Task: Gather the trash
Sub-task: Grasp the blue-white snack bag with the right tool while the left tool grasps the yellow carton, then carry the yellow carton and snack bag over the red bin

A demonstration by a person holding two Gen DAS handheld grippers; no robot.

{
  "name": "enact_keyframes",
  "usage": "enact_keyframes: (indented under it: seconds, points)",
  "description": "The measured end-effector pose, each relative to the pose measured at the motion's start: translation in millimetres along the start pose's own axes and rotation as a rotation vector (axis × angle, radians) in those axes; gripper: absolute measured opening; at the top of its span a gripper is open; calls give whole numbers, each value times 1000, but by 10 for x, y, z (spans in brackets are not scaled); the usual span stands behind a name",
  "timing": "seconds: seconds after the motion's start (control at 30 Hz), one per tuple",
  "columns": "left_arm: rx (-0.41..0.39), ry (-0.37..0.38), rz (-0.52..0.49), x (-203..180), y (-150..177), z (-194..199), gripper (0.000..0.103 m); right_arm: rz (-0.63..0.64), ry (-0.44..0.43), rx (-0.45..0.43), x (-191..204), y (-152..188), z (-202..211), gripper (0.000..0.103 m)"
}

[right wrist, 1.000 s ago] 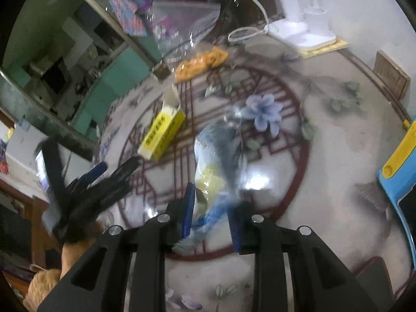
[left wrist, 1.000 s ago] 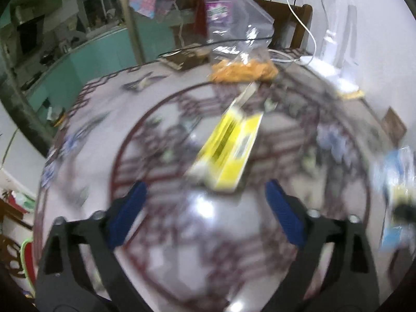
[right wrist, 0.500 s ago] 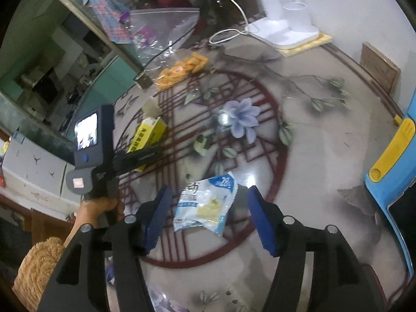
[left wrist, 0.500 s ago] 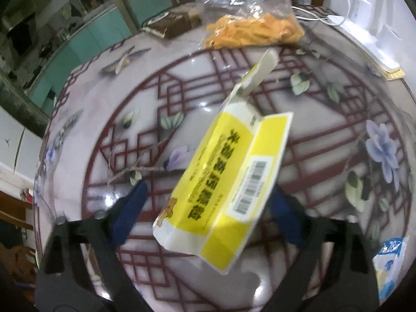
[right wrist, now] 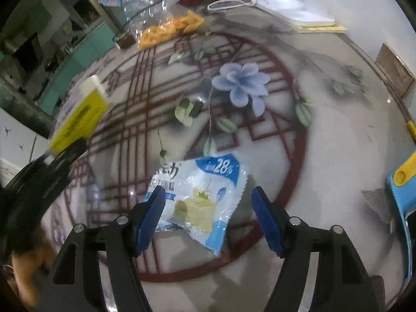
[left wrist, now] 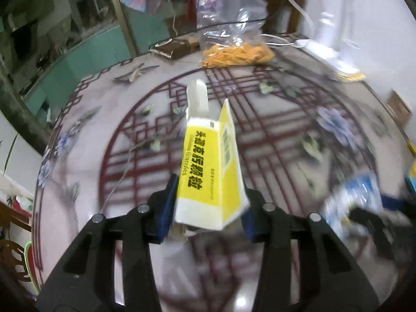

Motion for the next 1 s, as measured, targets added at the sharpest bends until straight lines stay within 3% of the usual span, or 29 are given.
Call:
enact_keyframes:
  seconds: [0.03,0.13,0.2,0.3,0.53,0.63,0.8,1.0]
  points:
    - [-4,15,6,44,97,103,42,11,17,4,5,22,-40,60]
    - [11,49,18,187,336,333,42,38,29,-2,64,48,-50,40]
    - [21,70,31,311,488,483,42,39,11,3,80,74,-69,17]
    - [28,91,65,533,695,691,42,27,-31,12,135,98,-76,9]
    - [28,100,156,1202,1125,1052,42,24,-132,-1,384,153,94,7]
    - [-17,55,162,1452,1295,1134,42,45,-150,-15,530,202,184,7]
    - [-35,70,240,1706,1355,1140,42,148,-74,-73,796,358,440,7]
    - [-96,27,286,2029,1343,1304,42,168,-55,-135,1053,720,585,7]
Point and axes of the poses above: each gripper's, at about its wrist camera, not at the fingertips, and z roughly against the way its jaws point, x to its left, y to its underside, the point moved 7 cm from there along -z, roughly the way its jaws point, and after that the axes turned 9 degrees about -y, right-handed, at the moved point
